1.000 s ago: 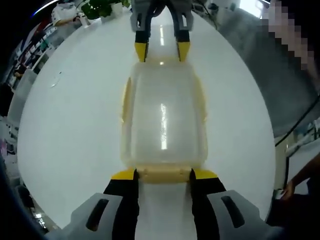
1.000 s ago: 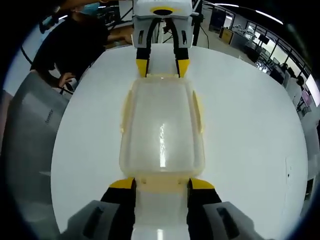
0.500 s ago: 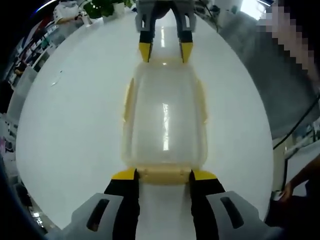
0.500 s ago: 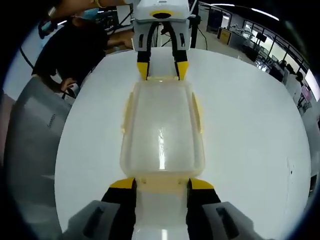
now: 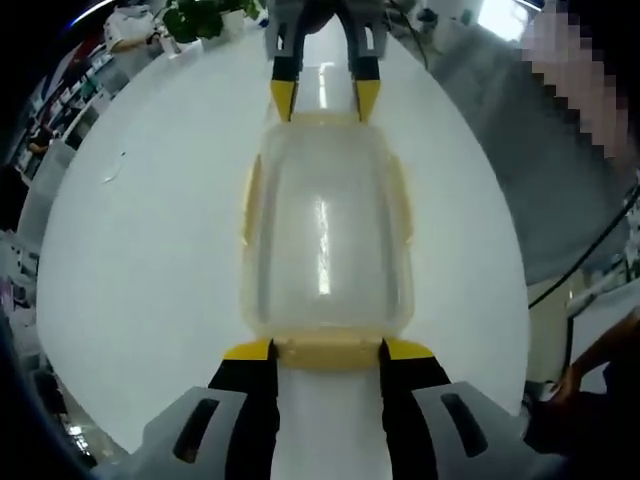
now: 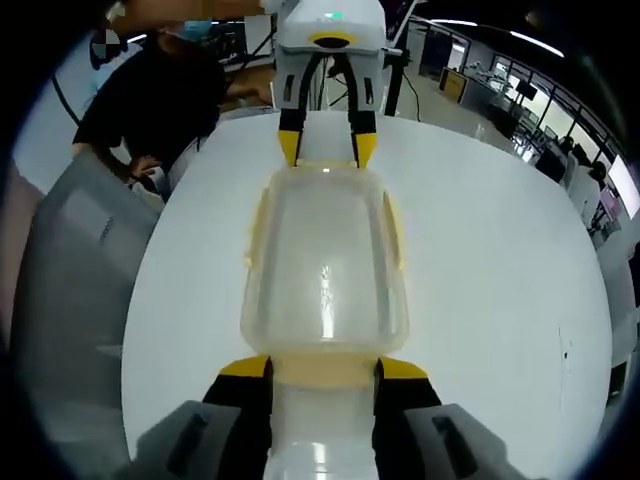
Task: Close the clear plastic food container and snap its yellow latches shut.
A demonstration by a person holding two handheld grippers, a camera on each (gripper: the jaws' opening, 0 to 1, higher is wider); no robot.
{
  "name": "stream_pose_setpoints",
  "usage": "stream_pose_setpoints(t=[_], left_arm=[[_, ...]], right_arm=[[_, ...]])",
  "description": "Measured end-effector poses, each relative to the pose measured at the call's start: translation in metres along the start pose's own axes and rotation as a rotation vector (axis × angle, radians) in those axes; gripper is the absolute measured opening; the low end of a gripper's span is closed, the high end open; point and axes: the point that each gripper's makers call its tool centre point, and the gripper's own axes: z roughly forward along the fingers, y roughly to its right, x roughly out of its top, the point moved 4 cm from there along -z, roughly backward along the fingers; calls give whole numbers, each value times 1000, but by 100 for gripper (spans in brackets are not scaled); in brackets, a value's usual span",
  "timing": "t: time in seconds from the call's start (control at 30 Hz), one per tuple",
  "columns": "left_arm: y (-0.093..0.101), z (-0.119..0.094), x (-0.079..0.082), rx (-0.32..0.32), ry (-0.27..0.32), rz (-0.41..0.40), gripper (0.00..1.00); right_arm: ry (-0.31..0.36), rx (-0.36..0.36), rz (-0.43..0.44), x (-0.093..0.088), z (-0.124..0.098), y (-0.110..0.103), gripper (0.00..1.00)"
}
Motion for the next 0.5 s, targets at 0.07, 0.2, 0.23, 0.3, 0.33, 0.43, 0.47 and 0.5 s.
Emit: stream_pose_setpoints(t=[0.07, 0.2, 0.23, 0.3, 0.33, 0.43, 0.47, 0.5], left_arm=[[4, -6, 4, -8, 5, -8, 37], [7, -12, 8, -3, 8, -5, 37], [8, -13, 9, -1, 2, -2, 37], [10, -14, 11, -1, -3, -3, 37], [11, -17, 13, 0, -4, 1, 37], [11, -22, 16, 6, 4, 3, 37], [10, -24, 17, 8, 5, 4, 37], [10, -24, 17, 8, 5, 4, 37]], right_arm=[[4, 4, -8, 0, -5, -3, 37], [15, 5, -6, 2, -13, -6, 37], [17, 5, -8, 2, -15, -7, 37], [18, 4, -13, 3, -17, -8, 37], [17, 3, -16, 3, -19, -9, 37], [23, -4, -15, 3, -25, -10, 37], [24, -4, -14, 3, -25, -10, 37], [28, -6, -13, 3, -27, -10, 37]])
